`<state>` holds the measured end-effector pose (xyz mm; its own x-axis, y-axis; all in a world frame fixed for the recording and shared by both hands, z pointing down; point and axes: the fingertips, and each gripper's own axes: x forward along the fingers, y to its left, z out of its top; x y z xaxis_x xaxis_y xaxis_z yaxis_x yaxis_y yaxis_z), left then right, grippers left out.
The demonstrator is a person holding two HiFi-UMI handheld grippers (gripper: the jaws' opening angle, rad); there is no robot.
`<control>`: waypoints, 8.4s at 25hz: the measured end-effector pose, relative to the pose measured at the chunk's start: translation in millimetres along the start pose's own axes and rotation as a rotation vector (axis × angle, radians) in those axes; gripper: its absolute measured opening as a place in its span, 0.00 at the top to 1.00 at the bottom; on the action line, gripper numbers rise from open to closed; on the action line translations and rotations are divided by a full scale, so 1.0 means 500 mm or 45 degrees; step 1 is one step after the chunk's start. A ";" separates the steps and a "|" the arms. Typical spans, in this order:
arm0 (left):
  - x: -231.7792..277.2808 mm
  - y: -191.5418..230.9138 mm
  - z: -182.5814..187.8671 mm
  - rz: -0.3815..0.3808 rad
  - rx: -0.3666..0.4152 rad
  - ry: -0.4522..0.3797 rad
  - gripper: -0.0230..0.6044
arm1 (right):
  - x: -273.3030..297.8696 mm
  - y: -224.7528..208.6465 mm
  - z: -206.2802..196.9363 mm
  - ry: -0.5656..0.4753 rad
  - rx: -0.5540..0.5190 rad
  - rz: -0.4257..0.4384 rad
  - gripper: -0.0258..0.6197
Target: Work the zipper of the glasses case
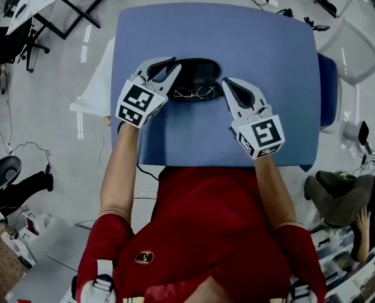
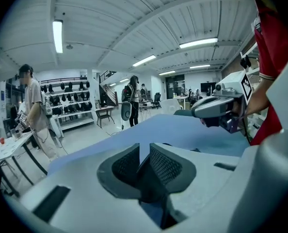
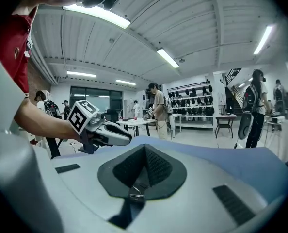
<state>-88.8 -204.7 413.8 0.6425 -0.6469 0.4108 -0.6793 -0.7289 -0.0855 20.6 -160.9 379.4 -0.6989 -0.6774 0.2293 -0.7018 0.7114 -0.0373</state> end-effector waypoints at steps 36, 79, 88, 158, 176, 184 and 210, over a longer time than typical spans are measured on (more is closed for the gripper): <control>0.118 -0.020 -0.075 -0.344 0.316 0.362 0.88 | -0.044 -0.040 -0.047 0.065 0.026 -0.115 0.96; -0.036 -0.261 -0.113 -0.507 0.338 0.235 0.87 | 0.009 0.057 -0.158 0.331 -0.202 0.137 0.83; -0.034 -0.272 -0.110 -0.489 0.326 0.236 0.87 | 0.010 0.075 -0.187 0.383 -0.294 0.187 0.85; 0.023 -0.229 -0.105 -0.346 0.212 0.420 0.86 | 0.105 0.001 -0.279 0.396 -1.636 1.666 0.96; 0.020 -0.219 -0.114 -0.360 0.218 0.425 0.85 | 0.030 -0.003 -0.296 0.672 -1.566 1.352 0.96; 0.016 -0.188 -0.113 -0.443 0.273 0.380 0.85 | 0.046 0.011 -0.290 0.916 -1.483 1.066 0.96; -0.002 -0.228 -0.113 -0.780 0.526 0.302 0.85 | 0.030 0.170 -0.290 1.034 -0.510 0.035 0.96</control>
<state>-32.1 -108.2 474.6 0.7362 -0.0701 0.6731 -0.0099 -0.9956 -0.0929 -29.6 -83.4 520.5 -0.2960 -0.4268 0.8545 -0.4795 0.8401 0.2535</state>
